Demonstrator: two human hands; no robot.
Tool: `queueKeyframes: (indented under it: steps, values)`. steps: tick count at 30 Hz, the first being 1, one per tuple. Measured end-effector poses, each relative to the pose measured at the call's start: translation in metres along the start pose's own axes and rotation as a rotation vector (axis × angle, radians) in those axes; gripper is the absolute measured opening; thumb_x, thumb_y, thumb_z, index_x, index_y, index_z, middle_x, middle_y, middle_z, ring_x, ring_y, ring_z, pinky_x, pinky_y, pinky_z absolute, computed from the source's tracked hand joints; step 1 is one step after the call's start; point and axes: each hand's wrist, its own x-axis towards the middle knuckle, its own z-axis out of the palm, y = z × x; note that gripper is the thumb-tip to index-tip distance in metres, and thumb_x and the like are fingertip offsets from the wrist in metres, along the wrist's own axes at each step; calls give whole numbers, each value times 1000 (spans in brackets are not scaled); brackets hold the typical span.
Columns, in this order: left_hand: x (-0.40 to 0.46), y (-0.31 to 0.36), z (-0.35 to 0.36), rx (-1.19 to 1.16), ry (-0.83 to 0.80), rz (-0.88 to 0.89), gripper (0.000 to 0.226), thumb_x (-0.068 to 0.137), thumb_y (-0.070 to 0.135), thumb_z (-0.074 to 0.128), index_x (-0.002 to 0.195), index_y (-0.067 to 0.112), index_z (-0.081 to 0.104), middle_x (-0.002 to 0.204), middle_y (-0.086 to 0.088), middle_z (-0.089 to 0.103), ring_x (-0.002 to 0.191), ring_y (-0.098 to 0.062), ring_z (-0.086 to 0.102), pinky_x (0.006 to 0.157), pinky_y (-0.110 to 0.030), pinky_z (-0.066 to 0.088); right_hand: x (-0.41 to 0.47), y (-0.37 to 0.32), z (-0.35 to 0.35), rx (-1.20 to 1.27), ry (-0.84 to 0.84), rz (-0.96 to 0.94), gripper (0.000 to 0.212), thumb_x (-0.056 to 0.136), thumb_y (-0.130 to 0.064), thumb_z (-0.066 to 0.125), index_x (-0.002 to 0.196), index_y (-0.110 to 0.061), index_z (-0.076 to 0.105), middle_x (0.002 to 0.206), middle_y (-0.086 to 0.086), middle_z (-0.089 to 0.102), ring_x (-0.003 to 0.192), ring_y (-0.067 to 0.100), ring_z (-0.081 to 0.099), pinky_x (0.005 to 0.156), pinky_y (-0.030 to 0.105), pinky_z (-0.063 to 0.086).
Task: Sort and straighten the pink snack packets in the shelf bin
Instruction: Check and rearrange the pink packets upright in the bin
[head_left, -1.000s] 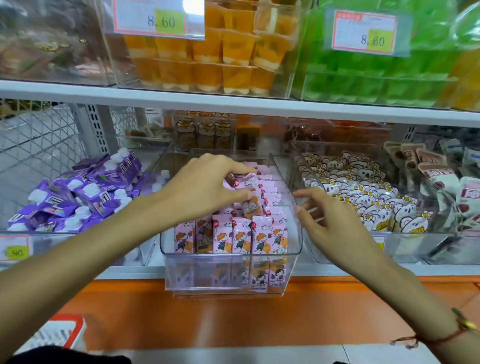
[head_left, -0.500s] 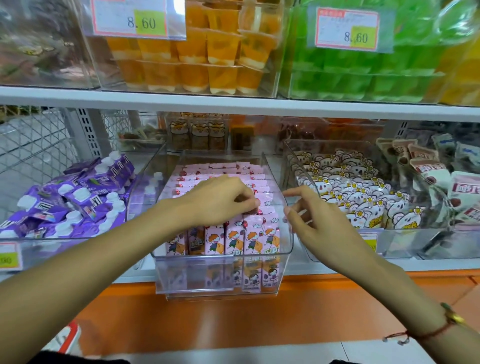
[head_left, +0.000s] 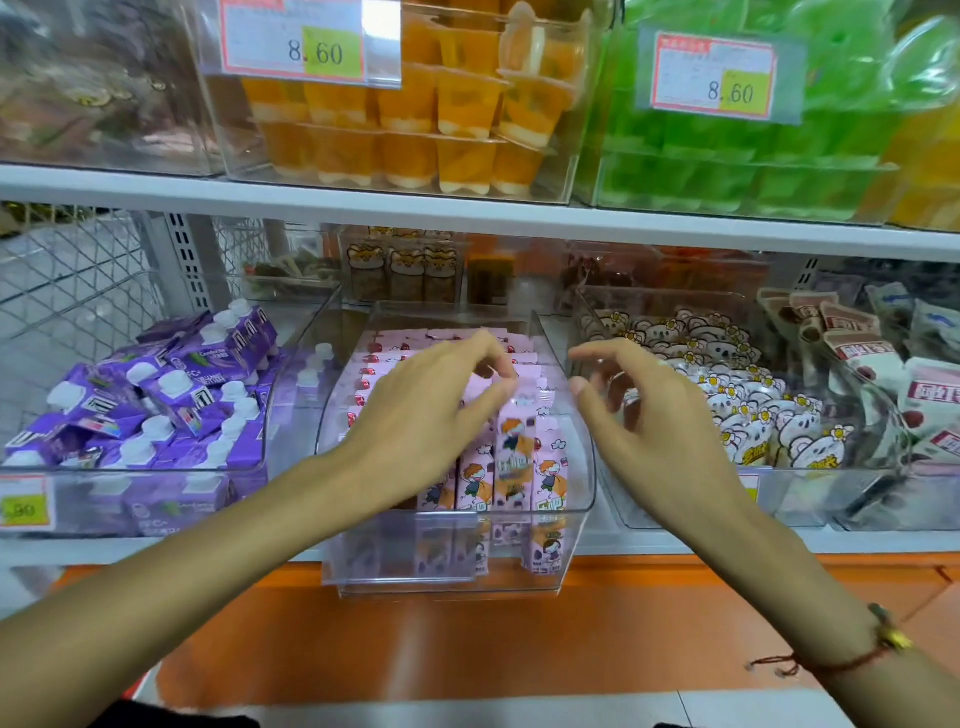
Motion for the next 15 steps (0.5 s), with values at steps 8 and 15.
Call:
queueKeyframes:
  steps: [8,15]
  values:
    - [-9,20,-25,-545,351,-36,6,94,23,60,98,27,60,96,17,67,93,1,63,78,-12,47,0,-35,22,400,-283,26,21,94,-31,58,115,-28,58,99,-14,64,92,4,61,83,19,46]
    - [-30,3,-7,-528,216,-188,24,88,18,67,104,33,59,106,22,63,101,2,59,78,-15,48,12,-34,29,939,-275,525,14,93,-28,59,100,-17,64,89,-5,75,88,8,70,73,18,52]
